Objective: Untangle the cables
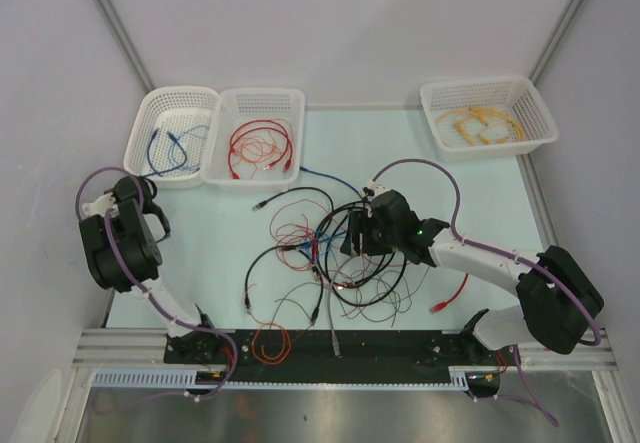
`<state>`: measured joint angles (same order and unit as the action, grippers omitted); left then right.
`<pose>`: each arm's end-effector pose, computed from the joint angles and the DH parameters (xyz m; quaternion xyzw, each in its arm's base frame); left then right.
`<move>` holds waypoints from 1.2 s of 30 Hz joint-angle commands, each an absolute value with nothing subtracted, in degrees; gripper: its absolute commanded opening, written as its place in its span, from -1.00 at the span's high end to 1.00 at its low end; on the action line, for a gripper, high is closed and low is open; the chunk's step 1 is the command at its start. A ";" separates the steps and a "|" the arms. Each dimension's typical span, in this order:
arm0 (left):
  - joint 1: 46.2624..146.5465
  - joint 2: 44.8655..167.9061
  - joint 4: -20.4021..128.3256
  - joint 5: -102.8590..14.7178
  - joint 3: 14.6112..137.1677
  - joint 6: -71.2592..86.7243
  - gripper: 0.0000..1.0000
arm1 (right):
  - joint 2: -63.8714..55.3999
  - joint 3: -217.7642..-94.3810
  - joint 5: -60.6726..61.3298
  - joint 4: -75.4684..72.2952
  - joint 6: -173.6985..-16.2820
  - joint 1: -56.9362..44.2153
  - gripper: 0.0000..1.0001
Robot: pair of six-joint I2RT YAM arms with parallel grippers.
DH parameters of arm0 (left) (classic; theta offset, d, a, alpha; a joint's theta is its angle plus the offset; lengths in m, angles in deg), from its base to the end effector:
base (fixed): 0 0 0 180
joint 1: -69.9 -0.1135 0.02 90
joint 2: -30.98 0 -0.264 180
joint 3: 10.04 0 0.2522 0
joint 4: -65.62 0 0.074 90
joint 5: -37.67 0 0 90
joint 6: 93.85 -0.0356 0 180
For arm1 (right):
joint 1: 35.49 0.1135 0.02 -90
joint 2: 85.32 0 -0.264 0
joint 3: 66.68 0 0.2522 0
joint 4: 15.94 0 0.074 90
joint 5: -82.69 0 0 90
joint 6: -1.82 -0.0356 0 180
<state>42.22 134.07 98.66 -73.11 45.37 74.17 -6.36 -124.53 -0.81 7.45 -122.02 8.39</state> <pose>0.3071 0.1753 0.1570 -0.6870 0.3822 -0.1265 0.6048 0.2010 0.1989 0.2051 -0.1024 0.9153 0.2830 0.2678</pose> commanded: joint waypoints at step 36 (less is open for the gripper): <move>56.02 109.63 69.80 -67.79 54.77 49.96 1.00 | -13.16 -126.06 -4.41 8.19 -119.90 11.80 -0.36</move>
<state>54.03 105.83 74.80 -65.70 47.95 56.69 -11.41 -124.71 -2.93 8.12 -120.60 11.56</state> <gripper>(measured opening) 0.025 0.682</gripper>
